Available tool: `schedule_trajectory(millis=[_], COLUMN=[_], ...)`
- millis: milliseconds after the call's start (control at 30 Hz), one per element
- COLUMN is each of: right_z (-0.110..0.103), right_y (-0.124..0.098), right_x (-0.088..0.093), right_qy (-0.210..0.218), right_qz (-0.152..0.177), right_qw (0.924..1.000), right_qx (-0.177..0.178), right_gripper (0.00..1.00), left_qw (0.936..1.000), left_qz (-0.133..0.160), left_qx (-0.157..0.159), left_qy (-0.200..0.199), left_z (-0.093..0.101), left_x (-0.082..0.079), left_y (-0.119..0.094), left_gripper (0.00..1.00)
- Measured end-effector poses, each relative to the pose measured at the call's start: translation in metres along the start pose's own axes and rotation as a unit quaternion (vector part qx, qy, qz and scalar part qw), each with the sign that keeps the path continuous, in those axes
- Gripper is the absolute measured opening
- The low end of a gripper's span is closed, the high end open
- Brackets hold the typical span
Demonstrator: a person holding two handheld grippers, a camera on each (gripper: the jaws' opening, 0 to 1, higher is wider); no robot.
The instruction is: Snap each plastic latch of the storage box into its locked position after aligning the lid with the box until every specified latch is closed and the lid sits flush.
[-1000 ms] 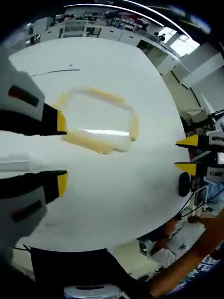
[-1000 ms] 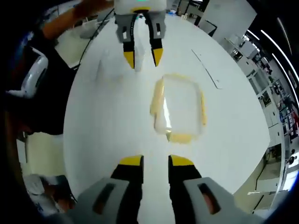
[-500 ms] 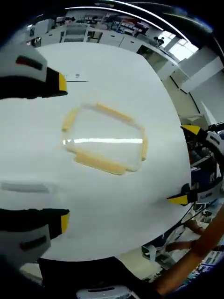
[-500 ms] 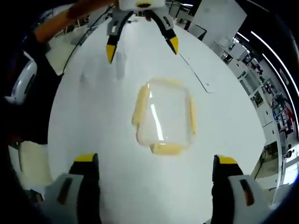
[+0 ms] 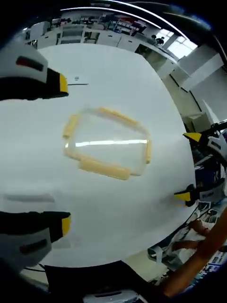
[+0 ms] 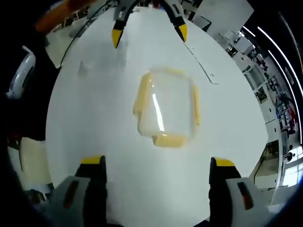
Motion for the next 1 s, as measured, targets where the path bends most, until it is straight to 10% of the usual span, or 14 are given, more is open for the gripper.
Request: schedule_trajectory(millis=[67,300,600,1000], right_z=[0.010,0.029,0.027,0.039], right_y=[-0.005,-0.013,-0.014,-0.012], right_x=[-0.003,-0.016,-0.037,-0.047], right_qy=[-0.018,0.037,-0.001,-0.007], right_qz=[0.001,0.023,0.014,0.015], right_qw=[0.9998,0.9990,0.9999,0.9998], right_qx=[0.011,0.007,-0.001,0.008], right_gripper=[0.61,0.99,0.85,0.92], left_qw=[1.0000,0.9998,0.9995,0.9988], left_qz=[0.001,-0.004,0.012,0.025], left_qx=[0.001,0.005,0.017,0.030], left_qy=[0.003,0.016,0.026,0.028], left_z=[-0.009,-0.035,-0.045,-0.058], left_x=[-0.003,-0.008,-0.006,0.004], left_y=[-0.005,-0.020,-0.023,-0.024], left_gripper=[1.00,1.00,1.00,0.96])
Point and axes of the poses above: the point that each gripper's makers call its tool centre point, and the gripper's own axes: y roughly forward along the fingers, z roughly to its right, x roughly out of its underside, the point moved 3 cm from there along -y, roughly backward along the fingers, and after that the axes turned 2 degrees about -y, right-handed, at the moved point
